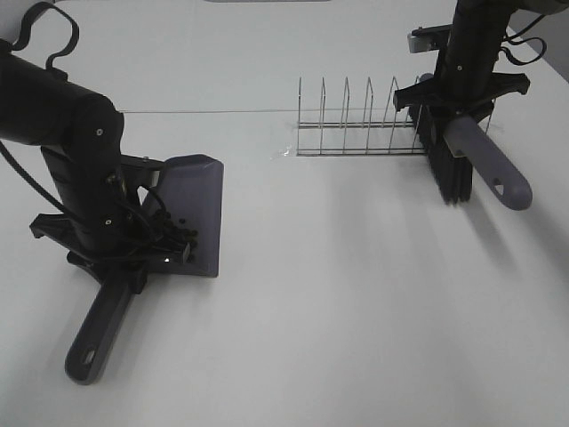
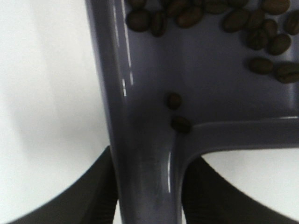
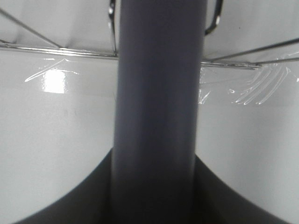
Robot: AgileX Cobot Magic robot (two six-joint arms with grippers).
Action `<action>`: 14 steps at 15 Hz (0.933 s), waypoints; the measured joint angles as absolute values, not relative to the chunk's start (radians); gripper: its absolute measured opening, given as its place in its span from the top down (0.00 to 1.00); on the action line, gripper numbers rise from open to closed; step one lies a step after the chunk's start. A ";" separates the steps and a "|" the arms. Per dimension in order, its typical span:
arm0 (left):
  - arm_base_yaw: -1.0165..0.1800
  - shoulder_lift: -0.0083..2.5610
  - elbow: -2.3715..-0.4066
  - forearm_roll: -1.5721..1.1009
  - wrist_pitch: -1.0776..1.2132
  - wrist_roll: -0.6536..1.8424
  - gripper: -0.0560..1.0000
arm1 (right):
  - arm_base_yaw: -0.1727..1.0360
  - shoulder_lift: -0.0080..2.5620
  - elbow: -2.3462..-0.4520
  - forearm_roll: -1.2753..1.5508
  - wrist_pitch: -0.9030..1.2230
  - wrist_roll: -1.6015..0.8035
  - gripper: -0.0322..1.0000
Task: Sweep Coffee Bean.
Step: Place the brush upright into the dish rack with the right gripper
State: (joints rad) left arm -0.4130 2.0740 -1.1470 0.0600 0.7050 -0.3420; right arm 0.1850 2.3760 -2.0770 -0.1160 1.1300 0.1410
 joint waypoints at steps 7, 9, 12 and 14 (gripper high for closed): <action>-0.413 2.074 -1.147 0.060 0.704 -0.340 0.59 | 0.183 2.376 -2.078 -0.132 1.051 0.143 0.64; -0.413 2.074 -1.147 0.060 0.704 -0.340 0.59 | 0.183 2.376 -2.078 -0.132 1.039 0.142 0.58; -0.413 2.074 -1.147 0.060 0.704 -0.340 0.59 | 0.183 2.376 -2.079 -0.131 1.033 0.142 0.34; -0.413 2.074 -1.147 0.060 0.704 -0.340 0.59 | 0.183 2.376 -2.086 -0.131 1.029 0.142 0.30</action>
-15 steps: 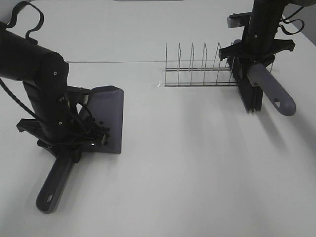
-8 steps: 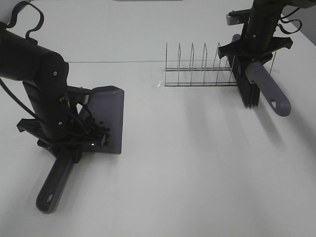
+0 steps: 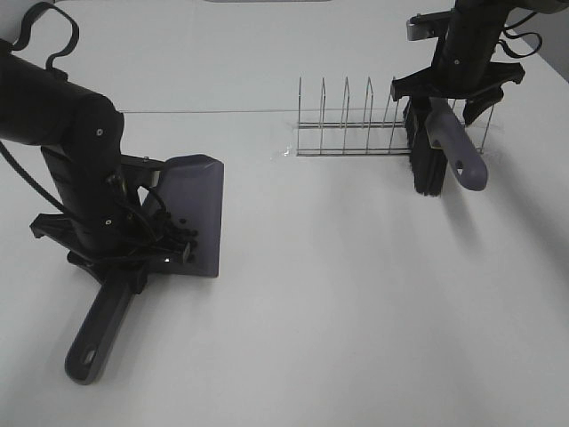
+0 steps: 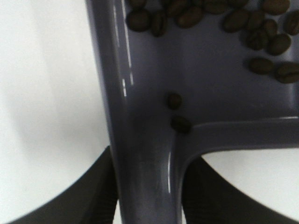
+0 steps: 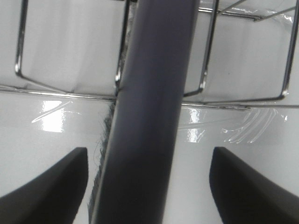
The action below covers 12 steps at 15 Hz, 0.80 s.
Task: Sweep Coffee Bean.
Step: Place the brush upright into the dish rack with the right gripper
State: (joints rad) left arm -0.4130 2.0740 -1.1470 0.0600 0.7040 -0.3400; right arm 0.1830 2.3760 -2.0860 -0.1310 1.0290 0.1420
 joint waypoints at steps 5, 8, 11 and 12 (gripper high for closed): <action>-0.416 2.035 -1.124 0.035 0.614 -0.339 0.59 | 0.183 2.290 -2.117 -0.046 1.114 0.142 0.29; -0.429 2.034 -1.135 -0.006 0.565 -0.340 0.59 | 0.184 2.257 -2.117 0.015 1.147 0.141 0.29; -0.462 2.036 -1.196 -0.014 0.559 -0.340 0.59 | 0.184 2.254 -2.117 0.018 1.151 0.138 0.29; -0.467 2.048 -1.225 -0.025 0.573 -0.340 0.59 | 0.184 2.254 -2.117 0.018 1.157 0.138 0.29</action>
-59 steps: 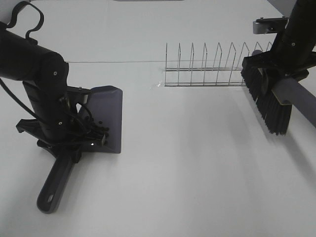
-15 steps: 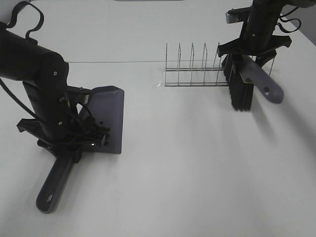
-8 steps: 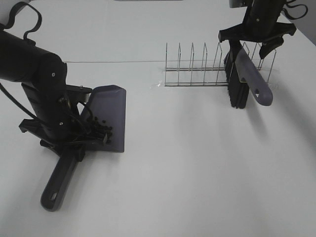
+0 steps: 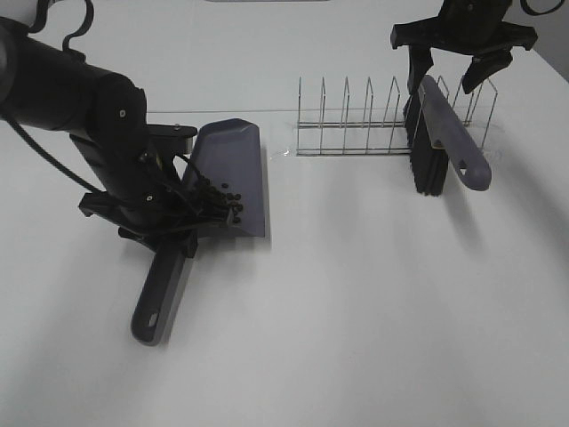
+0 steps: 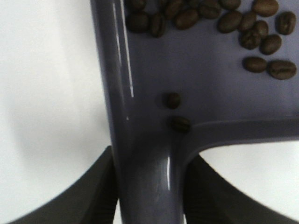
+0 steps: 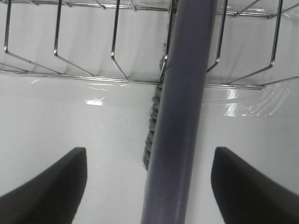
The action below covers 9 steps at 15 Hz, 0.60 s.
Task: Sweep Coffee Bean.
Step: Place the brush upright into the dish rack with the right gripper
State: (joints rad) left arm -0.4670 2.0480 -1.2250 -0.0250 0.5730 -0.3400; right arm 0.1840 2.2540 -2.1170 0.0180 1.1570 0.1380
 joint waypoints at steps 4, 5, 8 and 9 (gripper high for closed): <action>-0.468 2.119 -1.286 -0.051 0.666 -0.339 0.59 | 0.184 2.254 -2.117 0.018 1.180 0.133 0.29; -0.468 2.121 -1.289 -0.059 0.667 -0.339 0.59 | 0.184 2.254 -2.117 0.018 1.182 0.133 0.29; -0.468 2.123 -1.293 -0.075 0.672 -0.317 0.59 | 0.184 2.254 -2.117 0.017 1.196 0.133 0.29; -0.468 2.123 -1.296 -0.087 0.672 -0.313 0.57 | 0.184 2.254 -2.117 0.017 1.200 0.133 0.29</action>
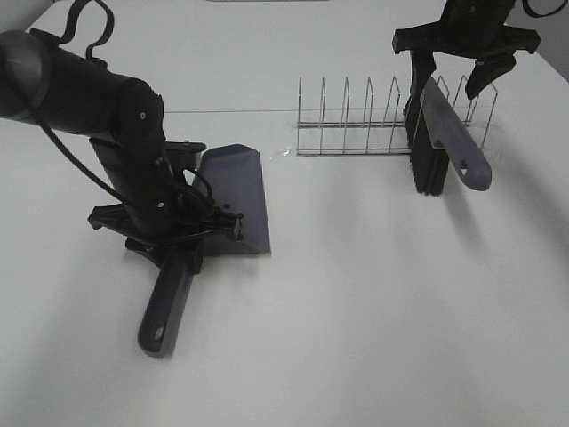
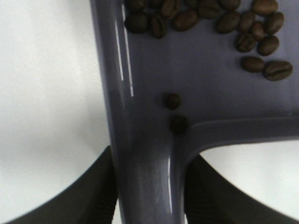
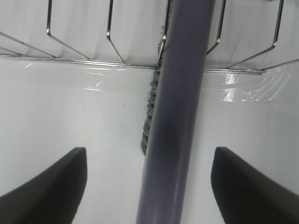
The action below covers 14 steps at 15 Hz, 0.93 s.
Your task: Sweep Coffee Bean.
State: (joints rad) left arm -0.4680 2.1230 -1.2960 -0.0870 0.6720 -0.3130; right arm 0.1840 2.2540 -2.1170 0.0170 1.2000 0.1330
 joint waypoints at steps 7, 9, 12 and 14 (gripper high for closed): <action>-0.468 1.967 -1.301 -0.069 0.730 -0.288 0.33 | 0.184 2.212 -2.117 0.016 1.214 0.106 0.29; -0.468 1.854 -1.302 0.000 0.805 -0.289 0.33 | 0.184 2.166 -2.117 0.023 1.218 0.100 0.29; -0.468 1.662 -1.302 0.081 0.966 -0.310 0.33 | 0.184 2.074 -2.106 0.058 1.218 0.091 0.29; -0.467 1.471 -1.297 0.107 1.118 -0.314 0.33 | 0.184 1.942 -1.992 0.072 1.218 0.078 0.29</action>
State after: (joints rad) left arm -0.4670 1.4710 -1.2970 0.1070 1.1180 -0.3140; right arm 0.1840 1.9420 -1.9920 0.0720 1.2180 0.0780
